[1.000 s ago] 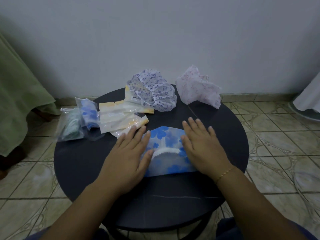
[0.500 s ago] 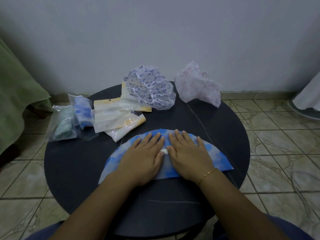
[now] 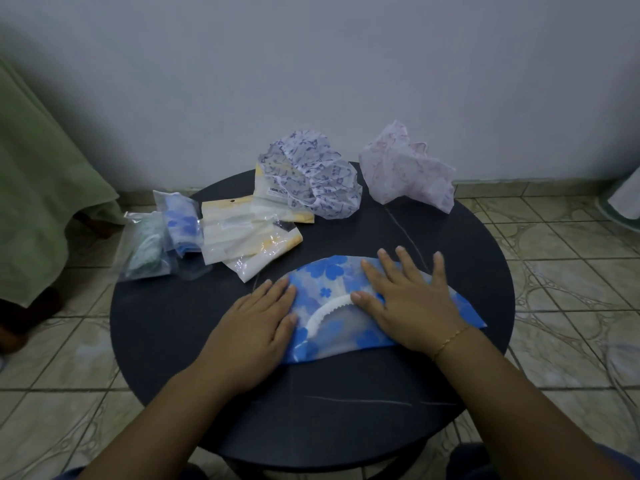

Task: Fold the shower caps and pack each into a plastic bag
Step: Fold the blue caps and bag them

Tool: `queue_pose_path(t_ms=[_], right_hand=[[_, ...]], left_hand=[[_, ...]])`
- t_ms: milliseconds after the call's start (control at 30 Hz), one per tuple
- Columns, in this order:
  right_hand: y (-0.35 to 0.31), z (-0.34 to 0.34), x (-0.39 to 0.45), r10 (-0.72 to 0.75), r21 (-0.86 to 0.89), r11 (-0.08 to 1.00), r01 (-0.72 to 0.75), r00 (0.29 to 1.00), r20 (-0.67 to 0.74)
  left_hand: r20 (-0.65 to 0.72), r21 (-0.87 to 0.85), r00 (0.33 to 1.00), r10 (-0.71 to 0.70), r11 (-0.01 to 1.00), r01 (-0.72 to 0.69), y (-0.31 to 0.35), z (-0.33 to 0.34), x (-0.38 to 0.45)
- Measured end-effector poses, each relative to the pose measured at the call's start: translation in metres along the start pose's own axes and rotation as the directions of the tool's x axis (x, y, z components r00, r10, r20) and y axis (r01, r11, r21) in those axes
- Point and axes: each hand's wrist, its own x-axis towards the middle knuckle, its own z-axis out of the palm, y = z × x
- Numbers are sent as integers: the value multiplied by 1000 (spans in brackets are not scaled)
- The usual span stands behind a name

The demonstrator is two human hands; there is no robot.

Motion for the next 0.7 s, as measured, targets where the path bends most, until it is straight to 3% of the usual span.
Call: queue_pose_path(t_ms=[100, 200, 300, 533, 700], right_hand=[[-3, -4, -4, 102, -101, 988, -113, 989, -106], [-10, -14, -10, 233, -45, 967, -251, 943, -238], [-12, -16, -9, 282, 32, 958, -284, 920, -274], [-6, -14, 6, 118, 287, 955, -68, 980, -163], [-3, -20, -8, -31, 340, 932, 129, 959, -281]], left_hand=[[-96, -59, 995, 12, 998, -17, -7, -1, -13], [-176, -151, 984, 32, 987, -59, -8, 0, -27], [-252, -216, 963, 99, 964, -156, -5, 1, -37], [-277, -99, 907, 316, 930, -354, 14, 4, -43], [-245, -28, 866, 436, 890, -456, 27, 5, -36]])
